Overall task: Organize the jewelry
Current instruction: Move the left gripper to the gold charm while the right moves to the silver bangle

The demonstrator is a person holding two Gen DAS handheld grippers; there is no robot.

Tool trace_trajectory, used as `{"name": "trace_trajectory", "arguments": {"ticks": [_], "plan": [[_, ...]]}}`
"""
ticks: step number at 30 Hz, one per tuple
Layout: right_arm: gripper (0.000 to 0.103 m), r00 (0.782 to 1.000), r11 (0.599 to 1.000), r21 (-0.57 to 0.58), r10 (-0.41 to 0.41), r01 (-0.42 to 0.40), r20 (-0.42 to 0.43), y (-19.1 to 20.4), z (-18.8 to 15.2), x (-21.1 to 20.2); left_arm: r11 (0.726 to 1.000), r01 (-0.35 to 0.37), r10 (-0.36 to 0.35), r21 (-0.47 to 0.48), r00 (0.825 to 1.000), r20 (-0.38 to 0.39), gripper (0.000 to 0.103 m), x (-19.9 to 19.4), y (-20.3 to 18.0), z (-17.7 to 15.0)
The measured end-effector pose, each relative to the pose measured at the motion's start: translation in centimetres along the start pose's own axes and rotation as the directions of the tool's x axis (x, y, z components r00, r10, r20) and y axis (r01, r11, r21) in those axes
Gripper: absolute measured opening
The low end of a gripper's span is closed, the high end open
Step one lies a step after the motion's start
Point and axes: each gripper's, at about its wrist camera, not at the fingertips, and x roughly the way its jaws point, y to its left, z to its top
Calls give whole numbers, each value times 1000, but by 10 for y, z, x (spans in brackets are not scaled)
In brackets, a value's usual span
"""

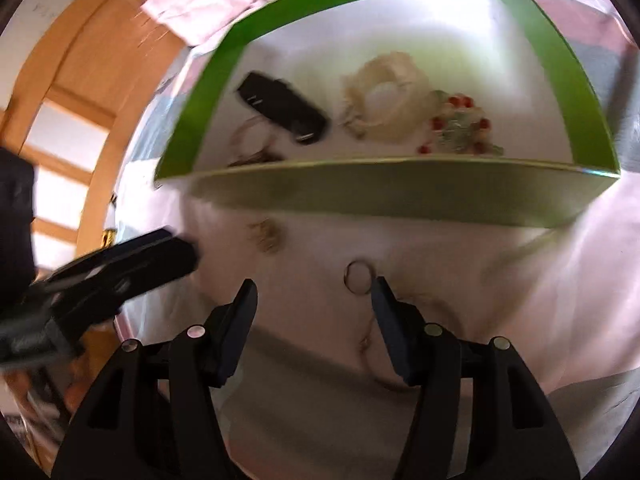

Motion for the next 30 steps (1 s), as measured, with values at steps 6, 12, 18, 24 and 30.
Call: {"name": "trace_trajectory", "arguments": {"ticks": [6, 12, 18, 24, 30], "plan": [[62, 980, 981, 12, -193, 193, 51, -14, 0, -21, 999, -45, 46, 23, 999, -21, 75, 15, -4, 1], [62, 975, 972, 82, -221, 218, 30, -38, -2, -27, 993, -100, 103, 66, 994, -41, 53, 42, -16, 4], [62, 972, 970, 77, -234, 232, 16, -40, -9, -27, 990, -116, 119, 77, 992, -36, 36, 58, -22, 10], [62, 969, 966, 72, -248, 247, -1, -42, -11, -26, 991, -121, 123, 60, 992, -26, 22, 53, -17, 10], [62, 968, 966, 60, -250, 250, -2, -41, -13, -27, 996, -42, 42, 78, 999, 5, 22, 17, -15, 0]]}}
